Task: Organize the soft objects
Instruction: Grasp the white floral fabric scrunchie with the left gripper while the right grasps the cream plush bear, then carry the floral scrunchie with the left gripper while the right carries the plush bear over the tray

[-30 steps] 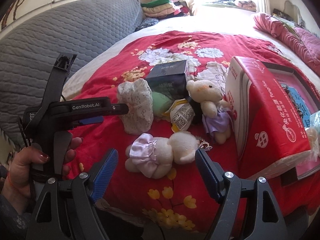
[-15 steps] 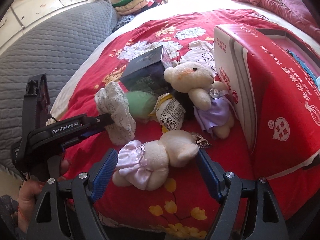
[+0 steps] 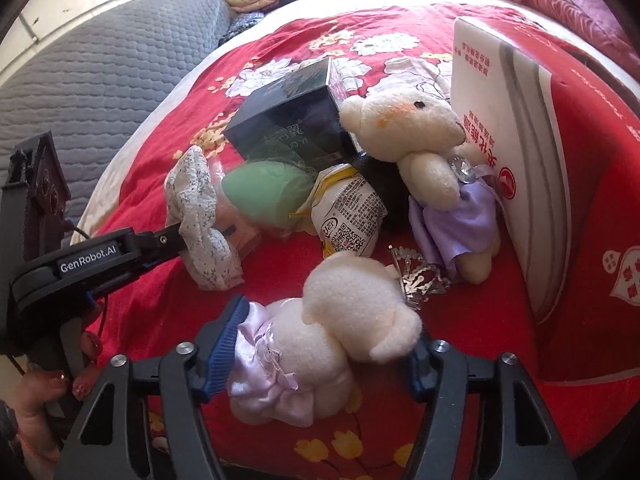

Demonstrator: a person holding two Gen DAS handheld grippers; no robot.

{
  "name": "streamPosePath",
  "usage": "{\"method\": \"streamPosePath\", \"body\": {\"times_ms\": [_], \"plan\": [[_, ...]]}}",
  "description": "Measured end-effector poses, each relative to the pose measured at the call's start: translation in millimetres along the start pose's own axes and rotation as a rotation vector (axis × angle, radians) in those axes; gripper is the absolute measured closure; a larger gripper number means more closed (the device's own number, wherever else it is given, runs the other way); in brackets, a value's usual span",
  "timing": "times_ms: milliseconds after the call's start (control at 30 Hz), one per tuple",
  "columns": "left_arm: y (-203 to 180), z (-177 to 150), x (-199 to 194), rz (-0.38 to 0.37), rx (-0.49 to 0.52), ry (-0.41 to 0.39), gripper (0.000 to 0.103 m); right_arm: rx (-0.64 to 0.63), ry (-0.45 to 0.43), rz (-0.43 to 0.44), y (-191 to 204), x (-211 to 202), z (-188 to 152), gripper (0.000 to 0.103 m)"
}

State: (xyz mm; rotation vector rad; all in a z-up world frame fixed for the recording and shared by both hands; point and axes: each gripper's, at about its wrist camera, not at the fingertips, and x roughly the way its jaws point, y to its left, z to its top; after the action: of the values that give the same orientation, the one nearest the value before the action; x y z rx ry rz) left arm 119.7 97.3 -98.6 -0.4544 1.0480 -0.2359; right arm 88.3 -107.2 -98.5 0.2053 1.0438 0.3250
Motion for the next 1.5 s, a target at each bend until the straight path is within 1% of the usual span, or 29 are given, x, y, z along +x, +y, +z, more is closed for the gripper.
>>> {"method": "streamPosePath", "body": {"times_ms": [100,200,333,500,633,767,900,967,1100,1167,1233,1333,1500], "plan": [[-1.7,-0.4,-4.6,0.022,0.018,-0.016,0.088,-0.041,-0.014,0.030,1.1,-2.2,1.3,0.049],[-5.1,-2.8,-12.6,0.040,0.040,-0.040,0.088,-0.084,-0.033,0.042,3.4,-6.5,2.5,0.052],[-9.4,-6.2,-24.6,0.047,0.056,-0.072,0.088,-0.152,-0.074,0.038,10.4,-18.0,3.7,0.053],[-21.1,-9.8,-39.0,0.053,0.085,-0.119,0.089,-0.184,-0.136,0.034,12.9,-34.2,9.8,0.053],[-31.3,-13.7,-54.4,0.053,0.089,-0.156,0.089,-0.220,-0.199,0.032,16.4,-56.0,14.2,0.053],[-48.1,-17.3,-70.1,0.053,0.116,-0.186,0.089,-0.250,-0.269,0.035,18.2,-80.4,16.2,0.053],[-69.6,-20.7,-83.6,0.057,0.157,-0.209,0.089,-0.267,-0.322,0.038,16.1,-102.0,15.6,0.053],[-79.5,-21.4,-89.0,0.053,0.166,-0.216,0.089,-0.255,-0.344,0.054,12.2,-110.4,16.9,0.053],[-97.4,-23.4,-96.7,0.048,0.185,-0.223,0.089,-0.247,-0.387,0.050,4.6,-128.2,18.5,0.053],[-105.1,-23.4,-99.1,0.040,0.187,-0.221,0.089,-0.237,-0.413,0.051,0.2,-136.8,21.3,0.053],[-112.7,-23.4,-102.0,0.016,0.183,-0.215,0.089,-0.233,-0.438,0.050,-4.1,-146.1,23.1,0.053],[-126.6,-24.1,-104.6,0.023,0.206,-0.216,0.089,-0.230,-0.477,0.046,-9.4,-160.7,23.9,0.053],[-151.4,-25.9,-108.5,0.007,0.238,-0.218,0.089,-0.223,-0.529,0.039,-18.1,-181.1,24.1,0.053]]}}
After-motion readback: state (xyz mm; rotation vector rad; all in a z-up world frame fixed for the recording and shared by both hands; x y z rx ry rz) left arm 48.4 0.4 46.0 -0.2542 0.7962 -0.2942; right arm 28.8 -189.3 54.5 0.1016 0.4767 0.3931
